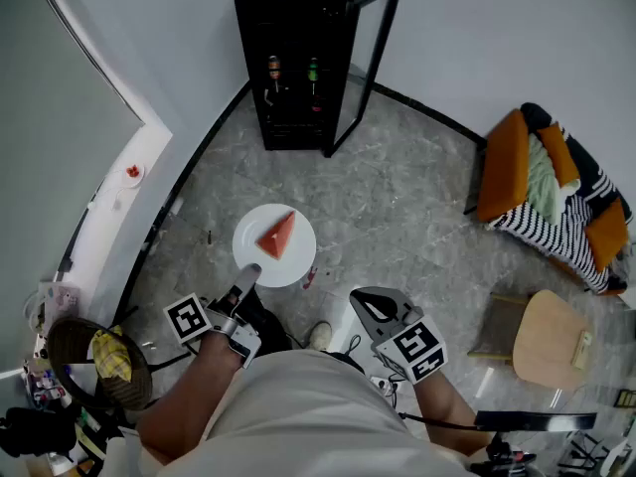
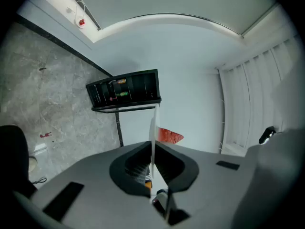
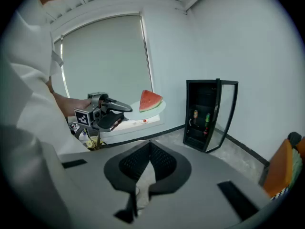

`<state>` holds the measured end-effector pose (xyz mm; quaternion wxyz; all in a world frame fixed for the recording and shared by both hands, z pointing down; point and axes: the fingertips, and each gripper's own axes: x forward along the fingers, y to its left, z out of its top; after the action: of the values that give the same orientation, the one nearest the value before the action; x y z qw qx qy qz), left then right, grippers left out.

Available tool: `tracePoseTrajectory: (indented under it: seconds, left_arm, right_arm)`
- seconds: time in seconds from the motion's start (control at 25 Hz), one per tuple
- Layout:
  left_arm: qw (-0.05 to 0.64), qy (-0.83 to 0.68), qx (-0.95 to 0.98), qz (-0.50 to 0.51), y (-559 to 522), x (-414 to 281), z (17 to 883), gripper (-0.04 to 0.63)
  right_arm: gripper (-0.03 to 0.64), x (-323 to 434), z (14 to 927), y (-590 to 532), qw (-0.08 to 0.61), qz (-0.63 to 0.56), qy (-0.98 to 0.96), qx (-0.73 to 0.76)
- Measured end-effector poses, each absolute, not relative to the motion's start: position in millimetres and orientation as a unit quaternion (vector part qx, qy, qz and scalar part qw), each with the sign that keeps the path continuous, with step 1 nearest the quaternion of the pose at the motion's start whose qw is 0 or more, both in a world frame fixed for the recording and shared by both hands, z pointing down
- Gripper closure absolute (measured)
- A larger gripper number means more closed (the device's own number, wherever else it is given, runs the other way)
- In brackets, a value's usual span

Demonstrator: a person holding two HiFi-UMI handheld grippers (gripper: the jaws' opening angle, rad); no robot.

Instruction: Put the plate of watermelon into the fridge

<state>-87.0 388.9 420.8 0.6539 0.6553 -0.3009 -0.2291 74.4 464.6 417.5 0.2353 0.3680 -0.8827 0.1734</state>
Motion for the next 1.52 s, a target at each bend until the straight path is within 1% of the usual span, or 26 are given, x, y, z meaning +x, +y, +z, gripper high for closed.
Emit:
tracePoseTrajectory:
  seconds: [0.28, 0.52, 0.68, 0.72, 0.8, 0.88, 0.96, 1.12, 1.24, 1.52]
  left_arm:
    - [0.661, -0.294, 0.65, -0.232, 340.0, -82.2, 429.5, 0.572]
    - [0.658, -0.27, 0.667, -0.221, 252.7, -83.7, 440.3, 0.572]
    - [0.66, -0.247, 0.679, -0.204, 185.8, -89.0, 440.8, 0.572]
    - [0.662, -0.241, 0.68, -0.2, 169.7, -90.9, 441.3, 0.574]
    - [0.664, -0.233, 0.685, -0.188, 137.7, -94.0, 444.9, 0.572]
    - [0.66, -0.229, 0.694, -0.174, 105.5, -97.0, 451.2, 0.574]
    - [0.655, -0.231, 0.701, -0.161, 73.9, -100.0, 459.6, 0.572]
    - [0.654, -0.235, 0.699, -0.168, 19.0, -94.7, 471.5, 0.572]
    - [0.644, -0.258, 0.703, -0.157, -20.4, -92.6, 485.2, 0.572]
    - [0.644, -0.286, 0.686, -0.182, -110.0, -67.6, 506.3, 0.572]
  right_arm:
    - [0.601, 83.9, 429.6, 424.2, 0.248, 0.175, -0.871, 0.386]
    - [0.6, 72.4, 435.3, 343.5, 0.235, 0.19, -0.861, 0.408]
    - [0.597, 49.1, 428.0, 276.7, 0.245, 0.18, -0.856, 0.417]
    - [0.585, 43.4, 426.2, 259.0, 0.247, 0.178, -0.854, 0.421]
    - [0.524, 32.0, 424.5, 224.3, 0.247, 0.175, -0.852, 0.427]
    - [0.503, 19.7, 423.3, 192.0, 0.246, 0.173, -0.851, 0.43]
    - [0.502, 8.3, 420.7, 162.9, 0.245, 0.169, -0.852, 0.43]
    - [0.502, -2.4, 417.8, 118.5, 0.254, 0.162, -0.856, 0.42]
    - [0.502, 2.4, 420.4, 87.8, 0.263, 0.158, -0.857, 0.415]
    - [0.502, 23.1, 431.8, 4.0, 0.265, 0.16, -0.869, 0.385]
